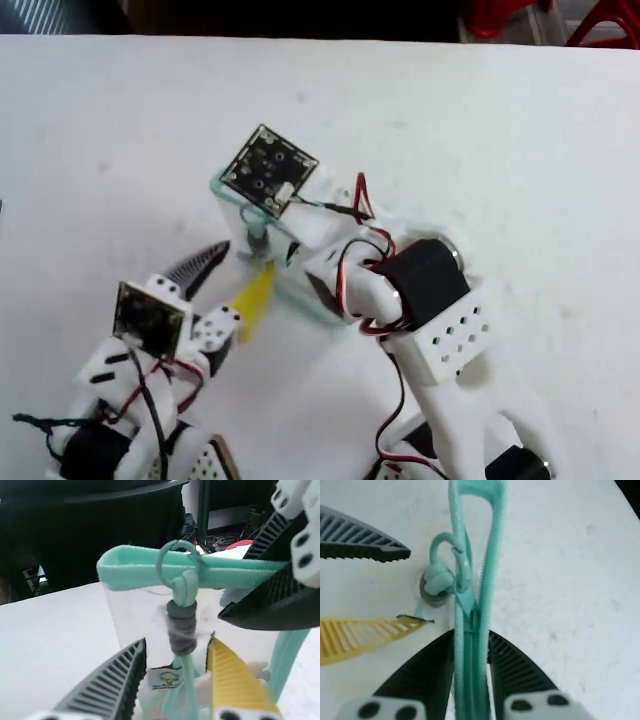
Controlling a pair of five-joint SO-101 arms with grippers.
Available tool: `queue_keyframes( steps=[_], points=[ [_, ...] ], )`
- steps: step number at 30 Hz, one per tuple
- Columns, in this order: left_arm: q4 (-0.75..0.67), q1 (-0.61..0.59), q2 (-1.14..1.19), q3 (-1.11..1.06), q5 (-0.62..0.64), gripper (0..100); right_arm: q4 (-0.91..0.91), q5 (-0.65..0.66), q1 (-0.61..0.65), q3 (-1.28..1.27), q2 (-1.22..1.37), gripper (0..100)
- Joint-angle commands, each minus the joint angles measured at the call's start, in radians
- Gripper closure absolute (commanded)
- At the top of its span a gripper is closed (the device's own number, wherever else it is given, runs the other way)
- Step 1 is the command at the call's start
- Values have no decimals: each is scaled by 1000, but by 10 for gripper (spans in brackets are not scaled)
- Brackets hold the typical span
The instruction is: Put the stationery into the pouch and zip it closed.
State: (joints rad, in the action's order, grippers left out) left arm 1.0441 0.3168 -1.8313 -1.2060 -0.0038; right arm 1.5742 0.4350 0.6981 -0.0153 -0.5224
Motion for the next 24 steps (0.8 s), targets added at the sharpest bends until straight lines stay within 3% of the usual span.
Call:
queue_keyframes(
  steps=[1,6,11,17,24],
  points=[
    [-149,59,13,-43,15,793,-33,-11,-4,-11,-25,978],
    [-203,61,13,-48,17,814,-65,-11,-4,-87,-27,978],
    [-262,128,15,-55,-18,976,-81,-5,15,-123,-33,978],
    [-258,153,15,-55,-120,978,-82,12,76,-160,-191,978],
    [-299,-10,15,-43,-120,978,-248,155,76,-420,-455,978]
  ],
)
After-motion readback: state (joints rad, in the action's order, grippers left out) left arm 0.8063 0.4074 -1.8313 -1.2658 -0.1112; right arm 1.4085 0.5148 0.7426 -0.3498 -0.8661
